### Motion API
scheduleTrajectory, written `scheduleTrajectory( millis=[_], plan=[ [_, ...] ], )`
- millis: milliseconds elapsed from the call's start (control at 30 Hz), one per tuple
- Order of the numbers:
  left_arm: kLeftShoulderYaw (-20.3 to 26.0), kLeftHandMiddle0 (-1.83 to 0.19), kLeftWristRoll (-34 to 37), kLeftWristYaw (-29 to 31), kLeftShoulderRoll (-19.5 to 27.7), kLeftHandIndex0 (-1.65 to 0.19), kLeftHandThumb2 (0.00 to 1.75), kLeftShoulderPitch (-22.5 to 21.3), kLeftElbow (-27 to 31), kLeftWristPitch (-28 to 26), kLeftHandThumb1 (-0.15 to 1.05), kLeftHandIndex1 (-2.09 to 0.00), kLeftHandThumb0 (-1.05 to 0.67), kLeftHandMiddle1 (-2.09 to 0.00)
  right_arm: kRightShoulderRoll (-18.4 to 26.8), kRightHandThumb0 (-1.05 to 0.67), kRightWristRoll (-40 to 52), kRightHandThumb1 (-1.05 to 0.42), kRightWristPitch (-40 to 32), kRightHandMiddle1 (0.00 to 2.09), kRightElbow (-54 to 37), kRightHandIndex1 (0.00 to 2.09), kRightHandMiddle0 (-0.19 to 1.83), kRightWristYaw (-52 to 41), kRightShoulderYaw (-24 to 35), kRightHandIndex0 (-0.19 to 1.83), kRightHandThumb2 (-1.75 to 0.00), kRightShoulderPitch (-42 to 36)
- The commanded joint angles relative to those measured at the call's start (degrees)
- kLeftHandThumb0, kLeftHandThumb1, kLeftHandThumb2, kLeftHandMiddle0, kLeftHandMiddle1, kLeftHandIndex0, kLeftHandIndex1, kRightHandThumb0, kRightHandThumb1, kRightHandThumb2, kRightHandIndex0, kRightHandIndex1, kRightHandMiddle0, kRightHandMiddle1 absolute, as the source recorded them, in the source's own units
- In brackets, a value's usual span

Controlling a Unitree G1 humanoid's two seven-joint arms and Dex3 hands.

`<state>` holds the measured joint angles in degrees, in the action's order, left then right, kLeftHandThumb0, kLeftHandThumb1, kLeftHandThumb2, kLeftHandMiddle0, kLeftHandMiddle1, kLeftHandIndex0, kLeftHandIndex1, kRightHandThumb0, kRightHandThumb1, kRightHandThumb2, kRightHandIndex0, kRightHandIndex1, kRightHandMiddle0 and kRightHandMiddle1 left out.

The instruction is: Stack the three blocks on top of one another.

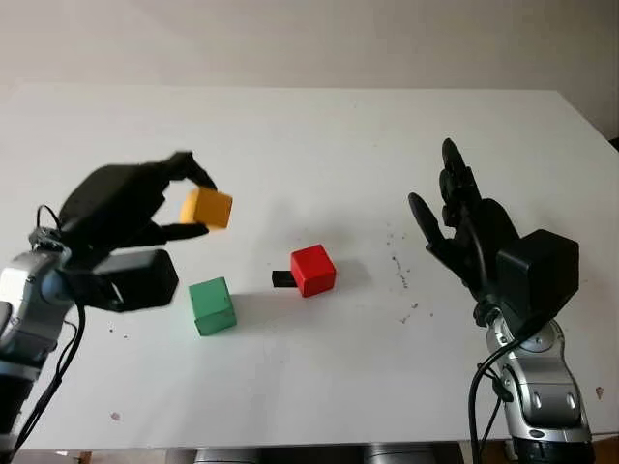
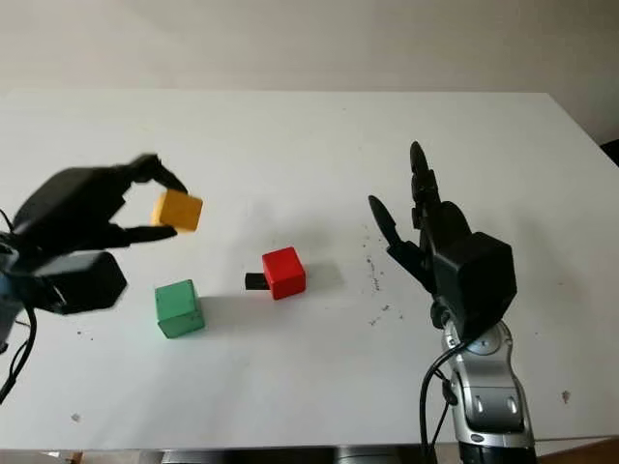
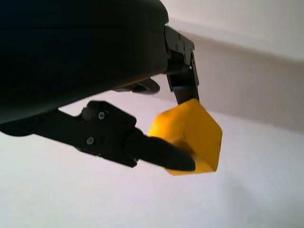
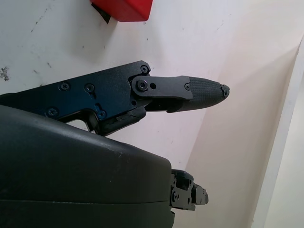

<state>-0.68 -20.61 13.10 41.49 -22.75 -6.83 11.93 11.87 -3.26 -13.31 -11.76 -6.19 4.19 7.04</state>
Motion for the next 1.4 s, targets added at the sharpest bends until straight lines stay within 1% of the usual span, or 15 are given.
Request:
scheduleTrajectory(
  millis=[0,100,167,267,367,467,567,633,800,900,933,1000,1167,1267,1367],
  plan=[
    [1.13,-0.32,5.01,3.04,-1.49,-0.16,0.19,-2.75,0.06,0.35,1.05,-1.39,-0.37,-0.05,0.38,-0.67,-0.09,-1.05,0.63,0.06,-0.83,0.06,-0.04,0.05,-0.06,-0.1,-0.37,0.0],
    [1.29,-0.32,9.85,7.26,-2.51,-0.19,0.18,-4.03,0.33,-1.21,1.05,-1.42,-0.38,-0.04,0.22,-0.66,0.31,-1.05,0.92,0.05,-0.72,0.06,-0.04,-0.1,0.12,-0.11,-0.36,-0.02],
    [0.93,-0.32,13.07,10.92,-3.16,-0.2,0.17,-5.17,0.73,-3.36,1.05,-1.42,-0.39,-0.04,0.2,-0.65,0.38,-1.05,1.15,0.05,-0.63,0.06,-0.04,-0.07,0.16,-0.11,-0.36,-0.01],
    [-0.56,-0.32,16.56,16.41,-4.4,-0.26,0.15,-7.53,0.5,-5.54,1.05,-1.37,-0.39,-0.05,0.27,-0.66,0.23,-1.05,0.69,0.05,-1.0,0.06,-0.04,0.03,0.09,-0.11,-0.35,-0.02],
    [-2.26,-0.33,18.4,20.55,-6.24,-0.28,0.15,-9.79,-0.74,-5.96,1.05,-1.4,-0.41,-0.06,0.25,-0.65,0.2,-1.05,0.81,0.06,-1.12,0.06,-0.04,0.05,0.07,-0.1,-0.35,-0.05],
    [-2.84,-0.34,19.18,22.26,-7.7,-0.29,0.14,-10.42,-0.99,-6.14,1.05,-1.41,-0.42,-0.06,0.18,-0.65,-0.09,-1.05,0.64,0.06,-1.37,0.06,-0.03,0.27,-0.12,-0.1,-0.36,-0.14],
    [-3.6,-0.35,20.65,23.26,-10.33,-0.28,0.13,-10.31,-0.58,-5.97,1.05,-1.45,-0.42,-0.06,-0.21,-0.65,0.03,-1.05,0.04,0.06,-2.01,0.06,-0.03,0.46,-0.21,-0.1,-0.36,-0.34],
    [-3.76,-0.35,21.86,23.39,-11.8,-0.29,0.11,-9.58,1.05,-8.68,1.05,-1.45,-0.42,-0.06,-0.21,-0.65,0.07,-1.05,0.55,0.05,-2.01,0.06,-0.04,0.41,-0.25,-0.1,-0.36,-0.5],
    [-5.11,-0.34,20.9,22.0,-13.84,-0.3,0.11,-5.73,7.02,-14.27,1.05,-1.49,-0.48,-0.06,-0.06,-0.65,-0.32,-1.05,0.2,0.06,-2.53,0.06,-0.03,0.6,-0.18,-0.09,-0.37,-0.93],
    [-5.76,-0.33,21.07,22.01,-14.83,-0.27,0.12,-3.92,7.97,-16.36,1.05,-1.52,-0.47,-0.05,-0.12,-0.65,-0.54,-1.05,0.4,0.06,-2.3,0.06,-0.03,0.82,-0.27,-0.08,-0.36,-1.01],
    [-6.14,-0.32,20.89,22.18,-15.07,-0.24,0.12,-3.47,7.54,-16.35,1.05,-1.57,-0.47,-0.04,-0.14,-0.66,-0.66,-1.05,0.47,0.06,-2.19,0.06,-0.03,0.89,-0.35,-0.08,-0.36,-0.98],
    [-6.74,-0.31,20.52,22.39,-15.4,-0.21,0.13,-2.89,6.48,-15.66,1.05,-1.61,-0.46,-0.04,-0.24,-0.67,-0.76,-1.05,0.51,0.06,-2.2,0.06,-0.02,0.93,-0.43,-0.08,-0.36,-0.94],
    [-8.15,-0.32,18.67,22.35,-15.11,-0.19,0.12,-2.99,5.18,-15.57,1.05,-1.62,-0.44,-0.04,0.0,-0.66,-0.74,-1.05,0.67,0.06,-2.13,0.06,-0.03,0.7,-0.28,-0.08,-0.37,-1.05],
    [-9.7,-0.32,14.26,21.2,-14.05,-0.21,0.11,-2.89,5.58,-15.42,1.05,-1.59,-0.46,-0.03,-0.17,-0.65,-0.13,-1.05,0.27,0.05,-2.65,0.05,-0.03,0.49,0.03,-0.09,-0.36,-1.19],
    [-10.4,-0.32,11.06,19.78,-13.61,-0.2,0.12,-2.47,4.9,-12.07,1.05,-1.55,-0.43,-0.04,-0.01,-0.65,-0.15,-1.05,0.06,0.05,-2.81,0.05,-0.03,0.46,0.12,-0.1,-0.36,-1.32]
  ],
)
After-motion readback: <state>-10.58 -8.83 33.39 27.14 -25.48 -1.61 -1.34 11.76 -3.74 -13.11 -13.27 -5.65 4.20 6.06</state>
